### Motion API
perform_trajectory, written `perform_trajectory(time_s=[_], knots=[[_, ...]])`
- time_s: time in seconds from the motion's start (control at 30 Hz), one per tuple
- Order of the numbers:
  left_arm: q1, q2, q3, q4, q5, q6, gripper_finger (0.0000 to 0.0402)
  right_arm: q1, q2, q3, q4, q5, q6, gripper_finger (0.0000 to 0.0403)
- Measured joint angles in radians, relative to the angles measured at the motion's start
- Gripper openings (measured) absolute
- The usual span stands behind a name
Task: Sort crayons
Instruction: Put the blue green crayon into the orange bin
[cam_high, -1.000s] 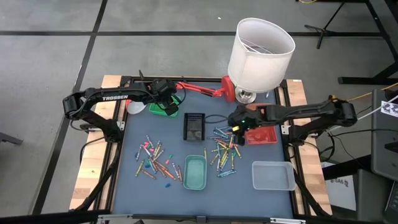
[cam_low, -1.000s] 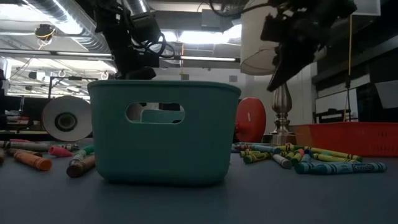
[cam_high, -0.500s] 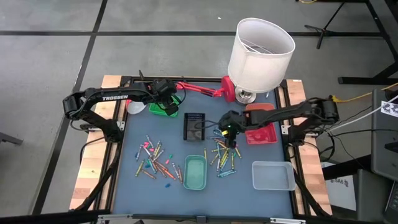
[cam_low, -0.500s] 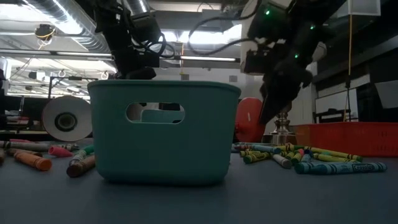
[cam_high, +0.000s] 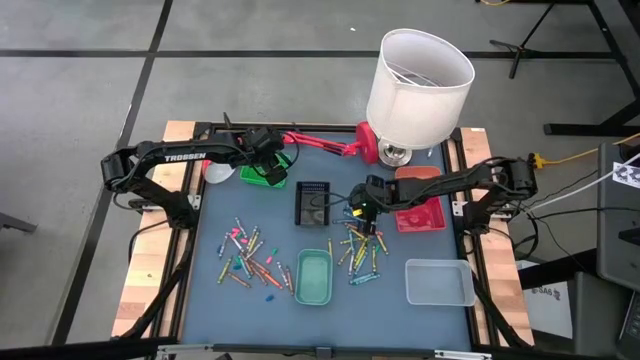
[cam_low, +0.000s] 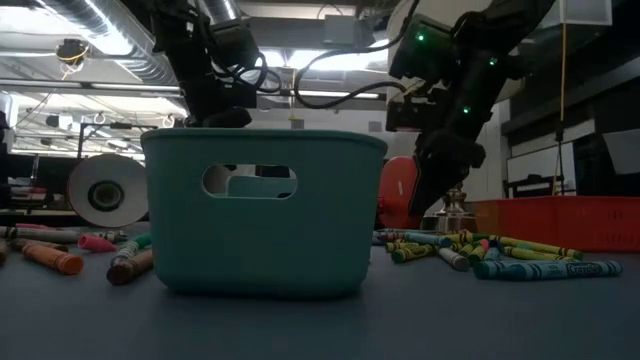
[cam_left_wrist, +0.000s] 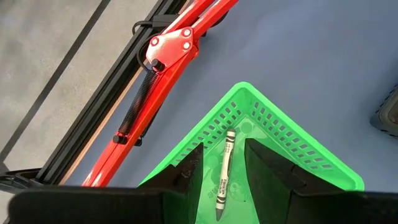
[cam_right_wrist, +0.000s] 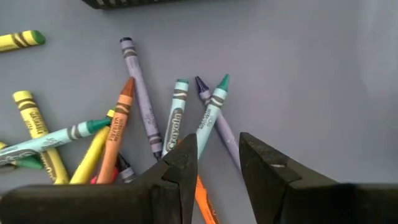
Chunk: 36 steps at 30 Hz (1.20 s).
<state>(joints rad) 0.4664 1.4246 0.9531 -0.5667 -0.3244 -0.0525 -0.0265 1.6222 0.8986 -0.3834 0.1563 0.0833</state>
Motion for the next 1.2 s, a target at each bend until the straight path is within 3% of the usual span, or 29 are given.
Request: perform_trajectory(time_s=[0.8,1.2], knots=[[-0.012,0.000,0.000,0.004,0.000,0.000,0.0102,0.000,0.076,-0.010,0.036,-0.015,0.001,0.0116],[-0.012,0.000,0.000,0.004,0.000,0.000,0.0102,0.000,0.077,-0.010,0.034,-0.014,-0.008,0.0042]])
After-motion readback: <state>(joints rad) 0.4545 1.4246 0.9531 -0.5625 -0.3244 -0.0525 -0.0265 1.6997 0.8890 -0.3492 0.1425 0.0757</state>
